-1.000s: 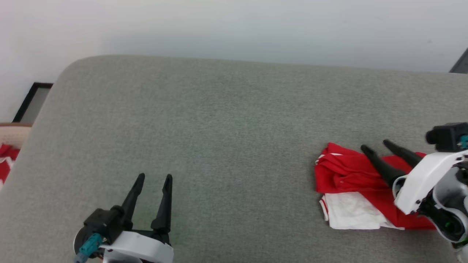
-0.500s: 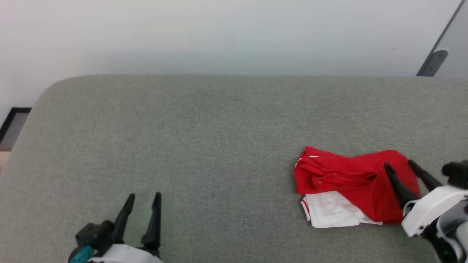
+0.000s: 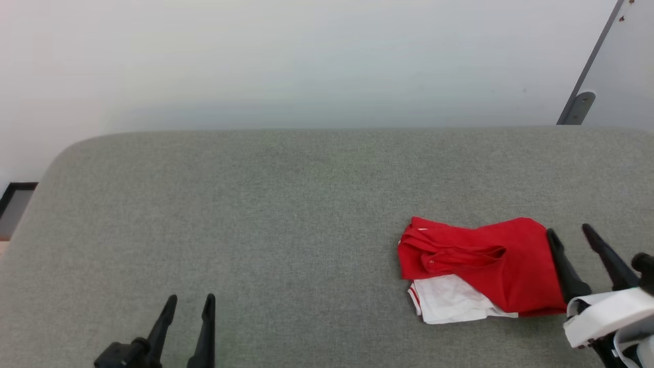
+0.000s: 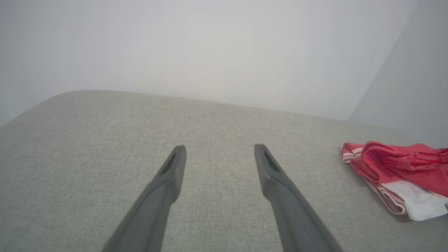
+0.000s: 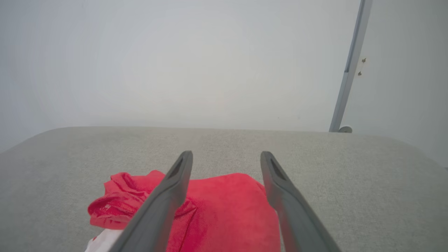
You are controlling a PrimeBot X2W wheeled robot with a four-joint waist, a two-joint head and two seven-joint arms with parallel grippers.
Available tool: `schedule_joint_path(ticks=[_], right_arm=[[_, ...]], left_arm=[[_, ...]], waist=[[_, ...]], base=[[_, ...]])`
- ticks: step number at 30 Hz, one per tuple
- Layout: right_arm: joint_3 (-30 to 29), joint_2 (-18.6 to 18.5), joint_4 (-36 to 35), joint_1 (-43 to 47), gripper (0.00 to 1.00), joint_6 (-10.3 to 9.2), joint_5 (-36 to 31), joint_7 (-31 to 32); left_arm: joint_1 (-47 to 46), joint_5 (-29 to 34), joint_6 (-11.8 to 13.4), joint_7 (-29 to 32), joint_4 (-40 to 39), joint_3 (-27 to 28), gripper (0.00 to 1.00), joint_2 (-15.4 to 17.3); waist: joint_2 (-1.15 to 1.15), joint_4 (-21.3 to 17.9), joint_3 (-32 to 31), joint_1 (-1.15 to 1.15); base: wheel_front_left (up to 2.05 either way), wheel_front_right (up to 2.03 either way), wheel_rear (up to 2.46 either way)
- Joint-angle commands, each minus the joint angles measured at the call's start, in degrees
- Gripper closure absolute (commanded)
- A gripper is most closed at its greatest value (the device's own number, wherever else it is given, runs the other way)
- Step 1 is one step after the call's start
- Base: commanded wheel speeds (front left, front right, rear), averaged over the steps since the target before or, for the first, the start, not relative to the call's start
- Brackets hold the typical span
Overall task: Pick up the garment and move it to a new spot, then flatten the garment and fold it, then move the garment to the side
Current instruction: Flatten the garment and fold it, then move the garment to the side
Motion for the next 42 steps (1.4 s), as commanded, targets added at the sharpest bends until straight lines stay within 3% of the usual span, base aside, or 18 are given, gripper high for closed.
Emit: schedule_joint_path(ticks=[1, 9, 24, 42], right_arm=[[-1.0, 0.5, -0.8, 1.3, 0.00, -0.08, -0.9, -0.2], [-8.9, 3.7, -10.1, 8.7, 0.00, -0.09, -7.2, -0.3], [-16.5, 8.5, -21.7, 19.4, 0.00, -0.08, -9.5, 1.7], [-17.7, 10.8, -24.9, 20.7, 0.00, -0.08, -10.5, 3.8]], left_arm=[[0.7, 0.5, 0.0, 0.0, -0.4, -0.1, 0.00, 0.1], [3.3, 0.6, 0.0, 0.0, -4.4, -0.3, 0.00, 0.8], [8.3, 2.5, 0.0, 0.0, -11.6, 2.7, 0.00, -0.3], [6.8, 2.9, 0.0, 0.0, -11.4, 2.6, 0.00, -1.3]], waist=[[0.00, 0.0, -0.2, 0.00], [0.00, 0.6, -0.9, 0.00], [0.00, 1.9, -1.2, 0.00], [0.00, 3.4, -0.7, 0.00]], base=[[0.00, 0.00, 0.00], [0.00, 0.00, 0.00], [0.00, 0.00, 0.00], [0.00, 0.00, 0.00]])
